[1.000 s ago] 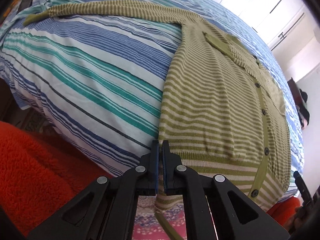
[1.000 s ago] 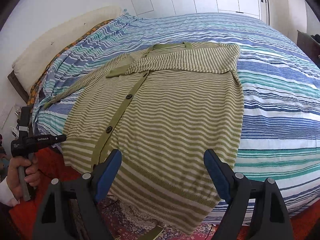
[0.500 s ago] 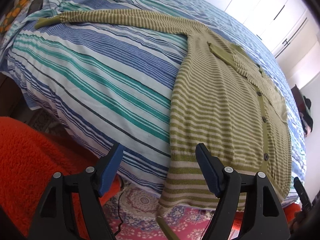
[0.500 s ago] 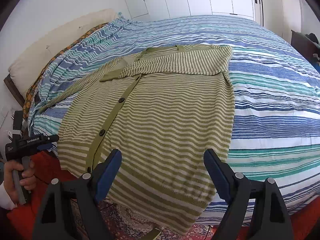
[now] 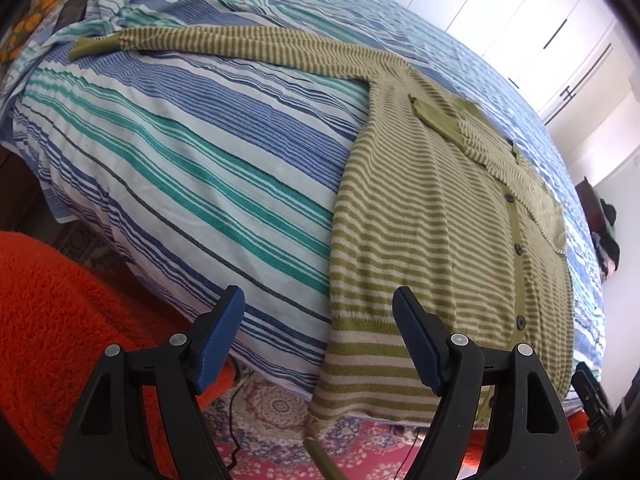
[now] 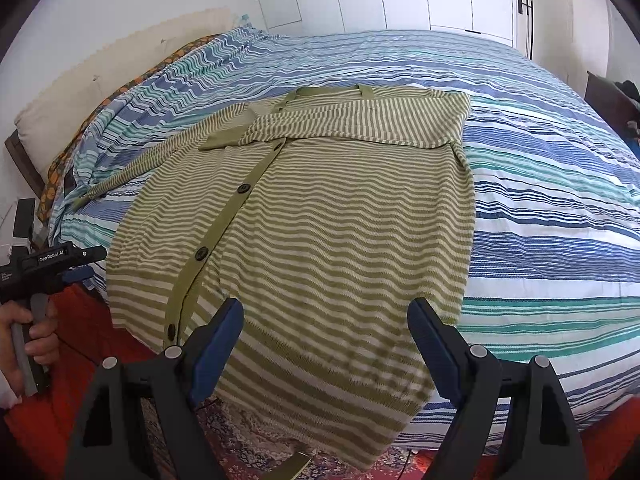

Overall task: Fold small clothes
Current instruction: 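Withdraw the right tool while the left tool moves to the other sleeve cuff, then close the left tool on the green sleeve cuff, then lift the held sleeve across the cardigan front with the left tool, release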

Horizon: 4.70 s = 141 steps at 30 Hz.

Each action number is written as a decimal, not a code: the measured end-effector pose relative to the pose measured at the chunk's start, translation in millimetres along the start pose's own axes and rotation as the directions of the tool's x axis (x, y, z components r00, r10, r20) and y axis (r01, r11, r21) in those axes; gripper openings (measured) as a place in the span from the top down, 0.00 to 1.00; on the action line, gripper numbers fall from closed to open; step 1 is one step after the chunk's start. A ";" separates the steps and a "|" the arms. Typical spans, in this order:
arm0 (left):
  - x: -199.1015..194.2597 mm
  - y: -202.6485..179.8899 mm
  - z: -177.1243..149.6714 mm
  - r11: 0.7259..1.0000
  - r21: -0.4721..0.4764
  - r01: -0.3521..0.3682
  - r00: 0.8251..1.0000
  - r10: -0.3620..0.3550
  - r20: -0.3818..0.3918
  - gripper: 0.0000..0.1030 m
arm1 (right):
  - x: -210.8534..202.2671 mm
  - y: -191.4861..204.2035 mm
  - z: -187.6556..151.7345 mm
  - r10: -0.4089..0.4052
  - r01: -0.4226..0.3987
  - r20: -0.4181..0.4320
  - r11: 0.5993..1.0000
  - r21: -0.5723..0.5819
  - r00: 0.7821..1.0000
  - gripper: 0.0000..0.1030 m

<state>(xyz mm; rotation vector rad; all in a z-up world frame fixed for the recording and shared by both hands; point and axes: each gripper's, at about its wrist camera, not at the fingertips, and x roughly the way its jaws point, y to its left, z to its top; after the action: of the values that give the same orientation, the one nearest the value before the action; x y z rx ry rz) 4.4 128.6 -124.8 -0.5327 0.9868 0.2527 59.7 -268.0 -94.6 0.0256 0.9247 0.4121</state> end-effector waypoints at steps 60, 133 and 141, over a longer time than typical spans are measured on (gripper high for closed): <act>30.8 300.6 244.3 0.860 -0.510 0.021 0.978 0.088 0.188 0.90 | 33.5 16.3 -4.3 -0.062 0.052 -0.142 0.996 -0.073 0.988 0.19; -22.0 -303.9 250.0 0.851 0.276 0.446 0.884 -0.467 0.011 0.96 | -6.2 -14.0 5.6 0.136 -0.140 0.042 0.984 0.106 0.990 0.14; 46.3 -392.4 162.5 0.830 0.246 0.501 0.865 -0.472 -0.171 0.96 | -16.9 -50.1 -0.2 0.156 -0.170 0.080 0.961 0.218 0.984 0.14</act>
<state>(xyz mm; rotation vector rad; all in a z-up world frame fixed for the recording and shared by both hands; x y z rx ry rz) 317.7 -117.6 29.3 -0.5198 0.9328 -0.3781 67.4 -320.2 -91.6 0.3219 0.9068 0.4551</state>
